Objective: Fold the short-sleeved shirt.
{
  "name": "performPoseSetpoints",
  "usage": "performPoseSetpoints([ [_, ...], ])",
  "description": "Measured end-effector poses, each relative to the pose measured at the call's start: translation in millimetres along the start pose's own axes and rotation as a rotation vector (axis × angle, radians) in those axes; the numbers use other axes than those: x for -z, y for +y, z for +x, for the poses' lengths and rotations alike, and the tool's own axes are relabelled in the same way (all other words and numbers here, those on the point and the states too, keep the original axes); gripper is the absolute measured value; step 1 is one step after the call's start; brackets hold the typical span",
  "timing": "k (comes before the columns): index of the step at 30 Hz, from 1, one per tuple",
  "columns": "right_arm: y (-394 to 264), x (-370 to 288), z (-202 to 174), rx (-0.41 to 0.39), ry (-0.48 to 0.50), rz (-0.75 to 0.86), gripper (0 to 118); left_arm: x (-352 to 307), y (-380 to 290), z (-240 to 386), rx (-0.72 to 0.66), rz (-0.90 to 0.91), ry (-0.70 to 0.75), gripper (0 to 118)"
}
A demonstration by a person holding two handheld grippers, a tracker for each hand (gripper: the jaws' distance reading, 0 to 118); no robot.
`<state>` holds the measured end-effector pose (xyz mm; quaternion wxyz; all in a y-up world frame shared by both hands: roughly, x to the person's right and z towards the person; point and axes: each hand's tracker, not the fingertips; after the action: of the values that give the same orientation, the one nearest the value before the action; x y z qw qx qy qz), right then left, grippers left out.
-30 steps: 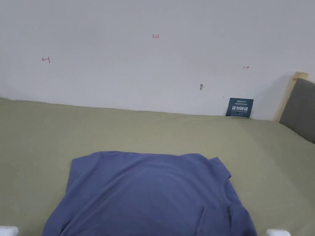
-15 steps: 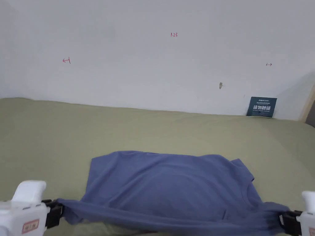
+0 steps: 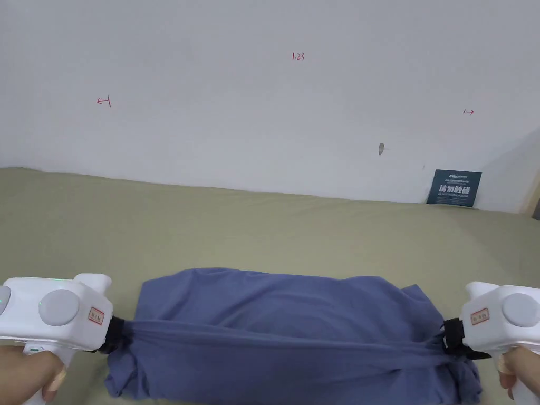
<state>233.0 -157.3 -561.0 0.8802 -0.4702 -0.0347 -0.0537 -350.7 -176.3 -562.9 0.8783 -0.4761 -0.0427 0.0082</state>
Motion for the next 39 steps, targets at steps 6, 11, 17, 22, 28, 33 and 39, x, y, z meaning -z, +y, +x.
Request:
performPoseSetpoints([
  [6, -13, -2, 6, -0.002, 0.028, 0.092, 97, 9, -3, -15, -0.104, 0.03, -0.033, 79],
  [11, -50, -61, 4, -0.077, 0.049, 0.281, 97, -59, -32, -2, -0.055, 0.168, -0.009, 79],
  [17, -127, -96, -6, -0.137, 0.022, 0.321, 28, -95, -106, 5, -0.088, 0.313, -0.05, 17],
  [22, -167, -88, -12, -0.04, 0.031, 0.317, 0, -87, -155, 10, -0.18, 0.295, -0.042, 0],
  [28, -165, -81, -13, -0.014, 0.041, 0.298, 0, -70, -140, 1, -0.244, 0.263, -0.065, 15],
  [33, -157, -81, -5, -0.012, 0.04, 0.318, 0, -40, -110, 6, -0.256, 0.251, -0.11, 92],
  [39, -143, -66, 12, -0.016, 0.026, 0.317, 0, 4, -83, 8, -0.2, 0.185, -0.016, 92],
])
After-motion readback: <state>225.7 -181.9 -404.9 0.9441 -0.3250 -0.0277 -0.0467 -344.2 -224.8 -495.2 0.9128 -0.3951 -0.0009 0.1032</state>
